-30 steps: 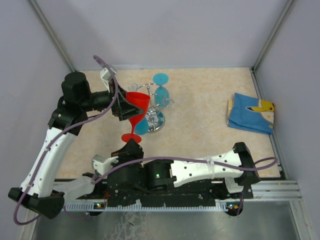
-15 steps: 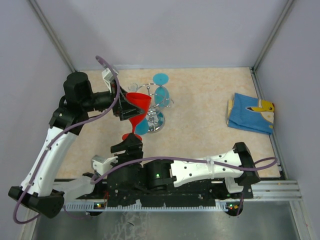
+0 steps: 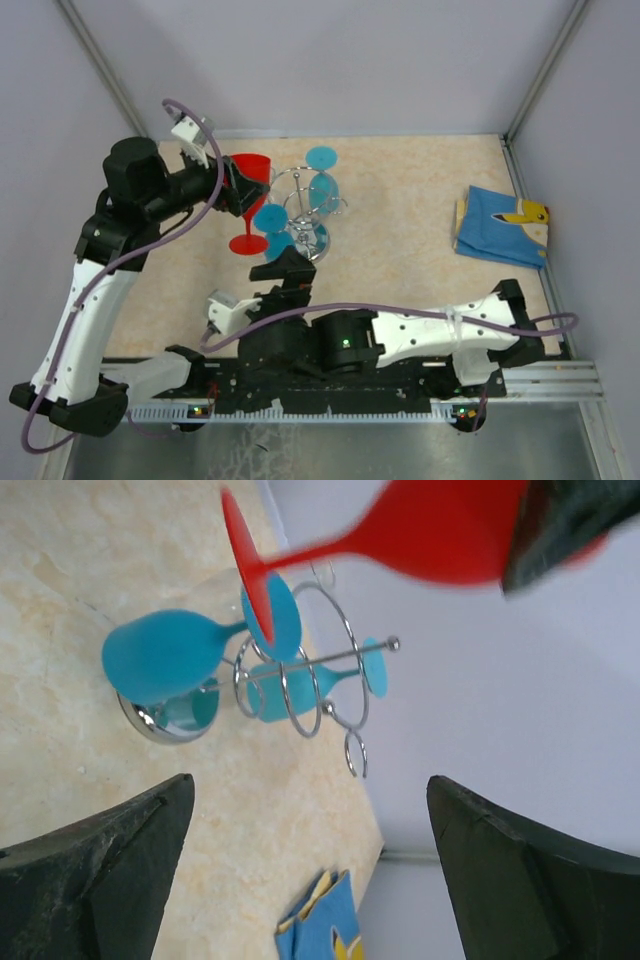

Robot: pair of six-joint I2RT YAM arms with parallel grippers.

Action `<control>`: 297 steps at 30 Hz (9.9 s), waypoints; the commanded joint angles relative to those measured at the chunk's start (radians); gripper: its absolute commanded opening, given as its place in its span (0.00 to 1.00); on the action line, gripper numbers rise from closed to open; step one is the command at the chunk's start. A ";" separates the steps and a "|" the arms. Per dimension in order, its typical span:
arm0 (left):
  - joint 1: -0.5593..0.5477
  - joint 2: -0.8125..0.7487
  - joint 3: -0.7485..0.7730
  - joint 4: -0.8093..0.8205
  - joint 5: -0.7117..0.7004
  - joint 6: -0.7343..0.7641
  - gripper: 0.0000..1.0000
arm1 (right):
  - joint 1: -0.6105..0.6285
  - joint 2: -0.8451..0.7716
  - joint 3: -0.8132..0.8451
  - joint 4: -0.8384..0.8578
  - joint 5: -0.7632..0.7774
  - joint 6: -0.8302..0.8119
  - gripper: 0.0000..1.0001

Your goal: Take the wine glass off the wine glass rack

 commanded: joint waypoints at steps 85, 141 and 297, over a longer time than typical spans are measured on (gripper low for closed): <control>0.423 0.612 -0.402 0.935 -1.025 -0.202 1.00 | -0.373 -0.675 -0.320 -0.127 -0.342 0.716 0.99; 0.419 -0.137 -0.325 0.222 -0.271 -0.433 0.93 | -1.368 0.241 0.144 0.304 -1.712 1.138 0.36; 0.406 -0.310 -0.374 0.320 -0.185 -0.416 0.84 | -1.810 0.230 -0.797 1.958 -1.620 2.763 0.00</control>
